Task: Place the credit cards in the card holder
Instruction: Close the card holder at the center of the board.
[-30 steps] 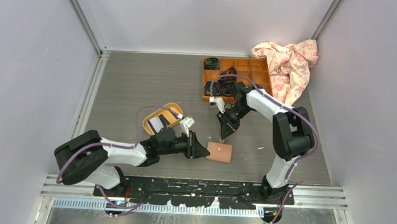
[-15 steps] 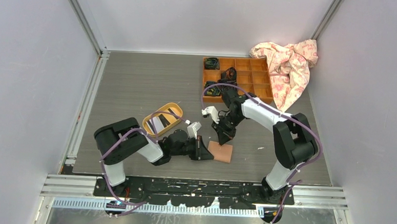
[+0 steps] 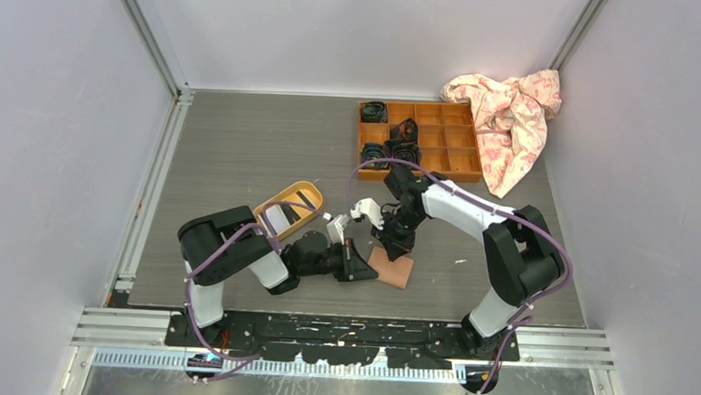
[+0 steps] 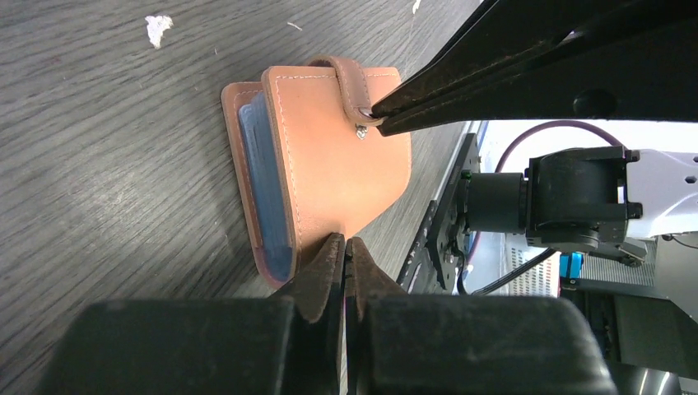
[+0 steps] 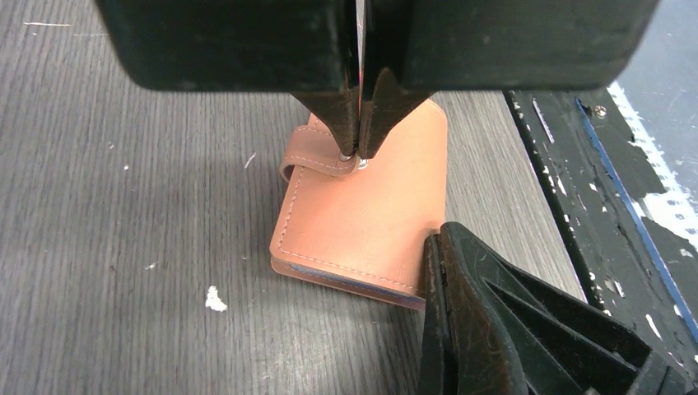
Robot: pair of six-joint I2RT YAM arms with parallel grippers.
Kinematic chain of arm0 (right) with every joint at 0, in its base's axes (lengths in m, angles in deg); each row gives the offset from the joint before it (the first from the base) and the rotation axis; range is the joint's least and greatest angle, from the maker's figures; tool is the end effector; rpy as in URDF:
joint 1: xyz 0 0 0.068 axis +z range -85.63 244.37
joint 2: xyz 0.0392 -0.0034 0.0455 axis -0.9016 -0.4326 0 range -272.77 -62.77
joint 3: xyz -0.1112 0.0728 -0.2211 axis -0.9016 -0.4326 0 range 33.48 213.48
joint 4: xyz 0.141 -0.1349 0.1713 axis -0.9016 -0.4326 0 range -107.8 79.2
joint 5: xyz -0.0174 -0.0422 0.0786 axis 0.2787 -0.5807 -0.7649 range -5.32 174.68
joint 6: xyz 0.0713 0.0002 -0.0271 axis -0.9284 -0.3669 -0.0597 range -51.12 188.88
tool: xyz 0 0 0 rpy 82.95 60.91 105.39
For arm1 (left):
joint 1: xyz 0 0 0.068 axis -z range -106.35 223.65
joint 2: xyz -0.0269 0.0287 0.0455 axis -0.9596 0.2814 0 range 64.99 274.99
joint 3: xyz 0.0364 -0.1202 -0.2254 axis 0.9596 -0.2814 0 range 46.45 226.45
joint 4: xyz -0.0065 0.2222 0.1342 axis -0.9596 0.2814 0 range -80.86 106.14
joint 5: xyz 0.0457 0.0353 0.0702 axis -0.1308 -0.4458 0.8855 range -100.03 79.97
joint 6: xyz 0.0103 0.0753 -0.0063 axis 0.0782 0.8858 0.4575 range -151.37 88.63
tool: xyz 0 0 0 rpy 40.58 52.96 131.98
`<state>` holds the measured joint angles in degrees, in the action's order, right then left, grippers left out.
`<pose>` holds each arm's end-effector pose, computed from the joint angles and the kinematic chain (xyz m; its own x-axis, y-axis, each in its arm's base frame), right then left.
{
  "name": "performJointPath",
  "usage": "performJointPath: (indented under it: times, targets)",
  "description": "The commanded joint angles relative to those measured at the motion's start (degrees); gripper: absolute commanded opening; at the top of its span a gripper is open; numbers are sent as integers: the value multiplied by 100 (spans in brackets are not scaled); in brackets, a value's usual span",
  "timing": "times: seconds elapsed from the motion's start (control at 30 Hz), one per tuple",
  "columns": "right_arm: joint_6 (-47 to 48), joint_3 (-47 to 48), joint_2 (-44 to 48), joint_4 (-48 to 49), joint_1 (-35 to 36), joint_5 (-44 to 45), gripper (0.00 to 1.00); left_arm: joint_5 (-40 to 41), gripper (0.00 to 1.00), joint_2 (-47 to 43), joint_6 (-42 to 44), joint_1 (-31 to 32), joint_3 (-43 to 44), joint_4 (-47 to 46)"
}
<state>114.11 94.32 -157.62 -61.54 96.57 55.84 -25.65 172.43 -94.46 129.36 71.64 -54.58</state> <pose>0.2272 0.1798 0.1450 -0.2356 -0.8832 -0.4056 -0.9533 0.1288 0.2732 0.1636 -0.2708 0.0747 -0.9188 -0.1770 -0.3529 0.2656 0.3843 -0.8842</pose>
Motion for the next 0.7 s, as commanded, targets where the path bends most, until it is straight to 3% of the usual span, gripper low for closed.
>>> performJointPath:
  times: [0.0,0.67]
  targets:
    - [125,-32,181,50,153,133,1,176,0,76,-24,-51,-48,-478]
    - [451,-253,274,-65,505,525,1,218,0,30,25,-51,-117,-510]
